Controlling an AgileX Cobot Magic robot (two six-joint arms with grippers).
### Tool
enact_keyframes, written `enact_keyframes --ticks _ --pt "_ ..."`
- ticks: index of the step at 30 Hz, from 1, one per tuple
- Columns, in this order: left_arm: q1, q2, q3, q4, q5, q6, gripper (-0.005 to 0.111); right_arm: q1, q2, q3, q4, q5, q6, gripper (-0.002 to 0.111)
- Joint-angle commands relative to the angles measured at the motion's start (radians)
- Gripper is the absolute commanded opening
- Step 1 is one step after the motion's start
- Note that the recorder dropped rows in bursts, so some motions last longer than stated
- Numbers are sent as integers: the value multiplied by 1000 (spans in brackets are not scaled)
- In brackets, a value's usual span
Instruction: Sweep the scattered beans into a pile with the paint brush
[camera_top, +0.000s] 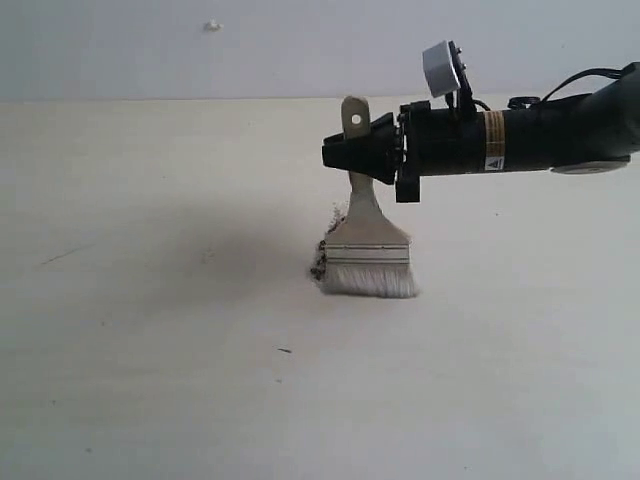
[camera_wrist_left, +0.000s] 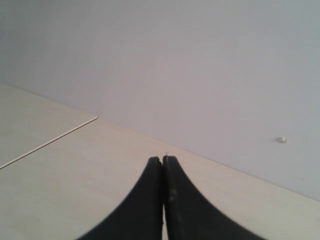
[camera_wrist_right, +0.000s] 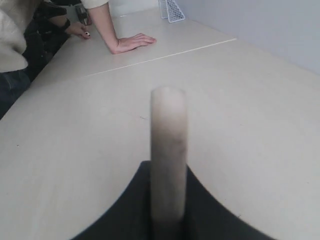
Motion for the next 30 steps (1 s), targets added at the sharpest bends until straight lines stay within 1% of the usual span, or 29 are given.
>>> enact_keyframes --ticks 1,6,19,22,30 --pt "-1 -7 2 6 3 2 0 -8 64 -89 -35 36 48 0" --pt "-1 -7 2 6 3 2 0 -8 77 -150 -103 36 152 0" --pt "-1 -7 2 6 3 2 0 -8 -19 -150 -145 36 393 0" --pt "-1 -7 2 6 3 2 0 -8 -46 -150 -147 36 421 0" --pt "-1 -7 2 6 3 2 0 -8 -115 -150 -127 36 421 0"
